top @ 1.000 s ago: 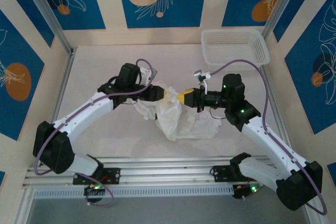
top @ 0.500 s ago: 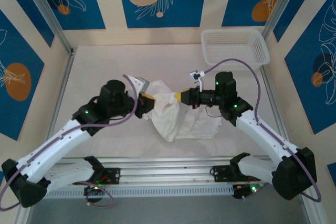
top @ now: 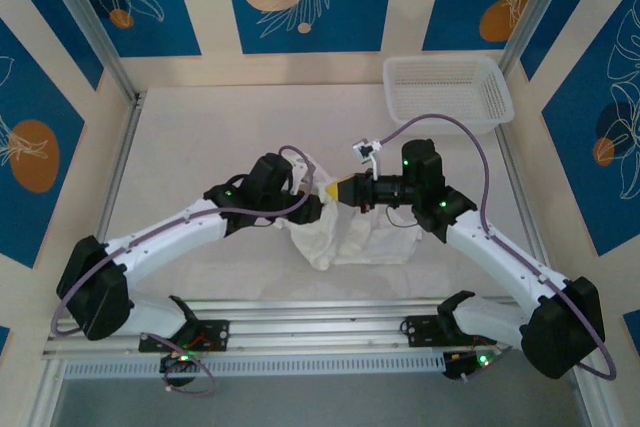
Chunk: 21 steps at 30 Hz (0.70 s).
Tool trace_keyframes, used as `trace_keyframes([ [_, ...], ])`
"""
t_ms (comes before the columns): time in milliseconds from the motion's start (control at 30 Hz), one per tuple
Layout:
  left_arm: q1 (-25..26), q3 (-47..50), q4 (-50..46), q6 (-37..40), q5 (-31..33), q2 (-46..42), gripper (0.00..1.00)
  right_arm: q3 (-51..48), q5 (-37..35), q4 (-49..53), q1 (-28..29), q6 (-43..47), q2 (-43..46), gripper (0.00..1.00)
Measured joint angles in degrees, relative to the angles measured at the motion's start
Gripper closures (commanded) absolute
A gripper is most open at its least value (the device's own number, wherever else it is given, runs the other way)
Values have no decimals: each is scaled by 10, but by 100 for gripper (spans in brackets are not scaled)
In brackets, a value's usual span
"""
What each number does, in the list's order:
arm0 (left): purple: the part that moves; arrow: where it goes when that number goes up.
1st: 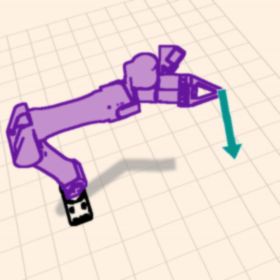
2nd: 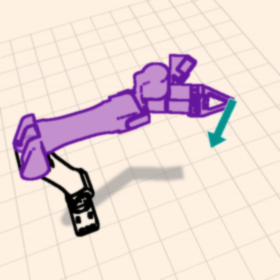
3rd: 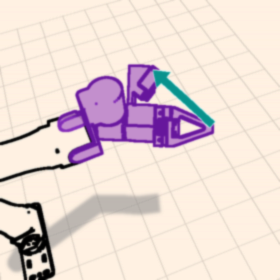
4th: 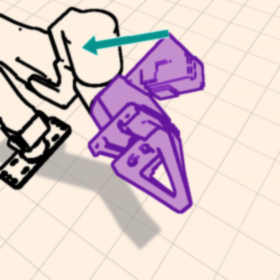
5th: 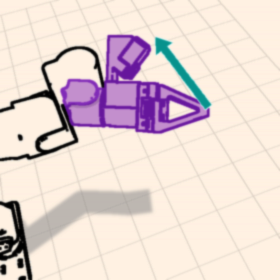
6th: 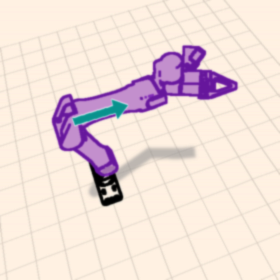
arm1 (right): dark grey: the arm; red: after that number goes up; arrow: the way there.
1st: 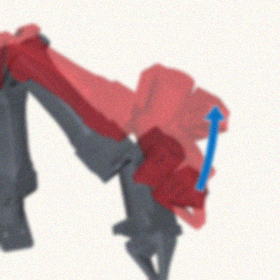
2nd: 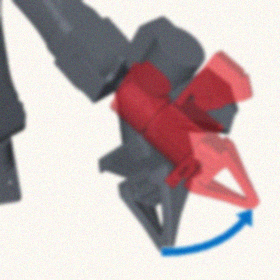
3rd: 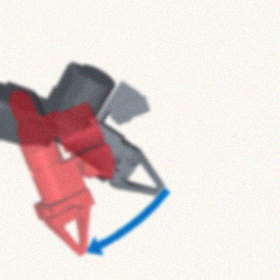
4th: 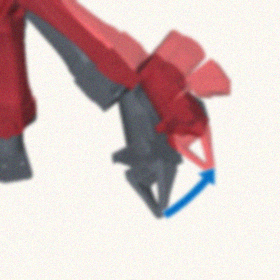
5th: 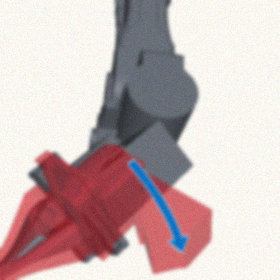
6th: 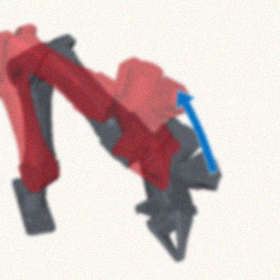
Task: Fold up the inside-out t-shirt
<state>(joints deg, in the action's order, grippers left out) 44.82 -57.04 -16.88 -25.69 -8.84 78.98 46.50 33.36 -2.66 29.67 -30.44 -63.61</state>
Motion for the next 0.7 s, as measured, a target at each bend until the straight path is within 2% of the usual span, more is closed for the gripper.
trace_keyframes([
  [100, 0, 0, 5, 2, 22, 18, 50, 0, -1, -1, 8, 0, -7, 100],
  [167, 0, 0, 5, 4, 39, 27, 56, 0, -2, -3, 11, 0, -10, 100],
  [233, 0, 0, 4, 3, 51, 31, 72, 0, -3, -4, 14, 0, -12, 100],
  [300, 0, 0, 4, 2, 60, 31, 94, 0, -7, -4, 14, 0, -12, 100],
  [333, 0, 0, 4, 0, 61, 30, 100, 0, -10, -4, 13, 0, -12, 100],
  [467, -5, 0, -2, -8, 55, 5, 100, -10, -27, -4, -7, -5, -7, 100],
  [667, -53, 0, 10, -46, -26, -106, 100, -78, -71, 11, -73, -3, 19, 100],
  [700, -61, 0, 14, -54, -41, -125, 100, -93, -77, 14, -82, -2, 19, 97],
])
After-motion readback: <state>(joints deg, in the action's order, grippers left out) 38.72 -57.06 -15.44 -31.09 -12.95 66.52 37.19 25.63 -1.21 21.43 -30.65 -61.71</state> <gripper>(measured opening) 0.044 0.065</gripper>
